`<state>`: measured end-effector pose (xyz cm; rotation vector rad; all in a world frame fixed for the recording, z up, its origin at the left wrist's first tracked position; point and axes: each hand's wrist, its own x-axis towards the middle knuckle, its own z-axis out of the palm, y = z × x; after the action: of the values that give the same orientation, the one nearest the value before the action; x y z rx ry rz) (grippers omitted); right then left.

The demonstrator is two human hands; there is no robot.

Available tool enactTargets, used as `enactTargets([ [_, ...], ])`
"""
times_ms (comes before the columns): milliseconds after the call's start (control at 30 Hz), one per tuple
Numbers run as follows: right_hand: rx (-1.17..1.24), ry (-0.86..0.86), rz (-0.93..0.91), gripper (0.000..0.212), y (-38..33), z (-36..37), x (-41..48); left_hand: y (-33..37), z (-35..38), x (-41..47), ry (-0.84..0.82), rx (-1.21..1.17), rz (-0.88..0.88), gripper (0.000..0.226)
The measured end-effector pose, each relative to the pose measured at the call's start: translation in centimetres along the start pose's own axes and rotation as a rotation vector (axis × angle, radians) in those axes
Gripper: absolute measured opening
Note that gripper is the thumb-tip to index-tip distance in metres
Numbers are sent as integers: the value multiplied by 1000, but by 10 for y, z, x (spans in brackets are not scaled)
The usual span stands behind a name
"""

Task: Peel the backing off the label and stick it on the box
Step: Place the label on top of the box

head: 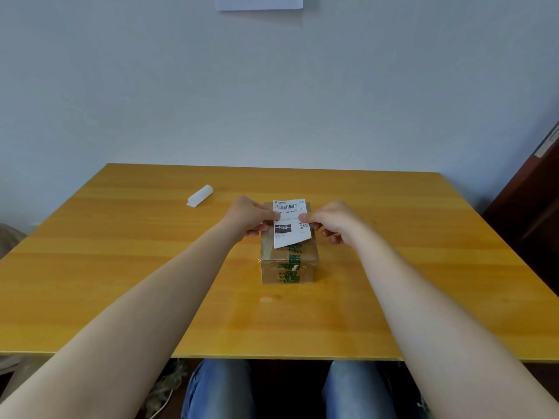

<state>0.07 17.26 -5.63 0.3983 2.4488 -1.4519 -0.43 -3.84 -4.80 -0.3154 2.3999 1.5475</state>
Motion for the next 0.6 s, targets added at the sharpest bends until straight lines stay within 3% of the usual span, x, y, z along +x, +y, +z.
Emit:
enactTargets([
  [267, 100, 1, 10, 29, 7, 4, -1, -4, 0, -1, 11, -5, -15, 32],
  [600, -31, 24, -26, 35, 7, 11, 3, -4, 7, 1, 33, 32, -6, 22],
])
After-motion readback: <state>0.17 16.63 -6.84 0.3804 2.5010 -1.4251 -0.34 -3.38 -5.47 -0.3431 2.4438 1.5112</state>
